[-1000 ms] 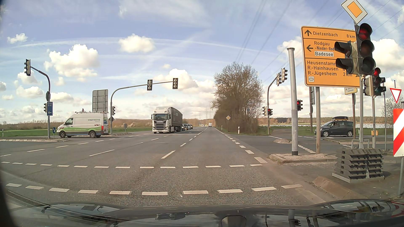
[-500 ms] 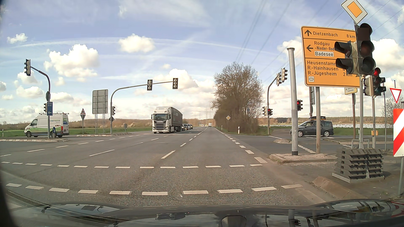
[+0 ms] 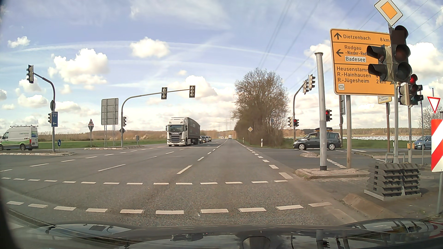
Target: Follow the waypoints while adhering to traffic rules and regulations
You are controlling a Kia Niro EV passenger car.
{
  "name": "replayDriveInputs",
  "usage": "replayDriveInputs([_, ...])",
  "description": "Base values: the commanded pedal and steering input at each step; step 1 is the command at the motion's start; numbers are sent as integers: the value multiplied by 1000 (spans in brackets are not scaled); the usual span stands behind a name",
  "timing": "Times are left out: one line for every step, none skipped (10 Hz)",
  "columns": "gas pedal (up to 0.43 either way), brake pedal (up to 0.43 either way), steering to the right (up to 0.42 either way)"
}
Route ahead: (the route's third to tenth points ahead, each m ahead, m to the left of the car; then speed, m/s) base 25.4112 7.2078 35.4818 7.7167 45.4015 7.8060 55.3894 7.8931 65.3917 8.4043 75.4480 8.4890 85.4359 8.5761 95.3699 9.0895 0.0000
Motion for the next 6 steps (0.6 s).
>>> replayDriveInputs([0, 323, -4])
replayDriveInputs([0, 323, -4])
replayDriveInputs([0, 323, -4])
replayDriveInputs([0, 323, -4])
replayDriveInputs([0, 323, -4])
replayDriveInputs([0, 323, -4])
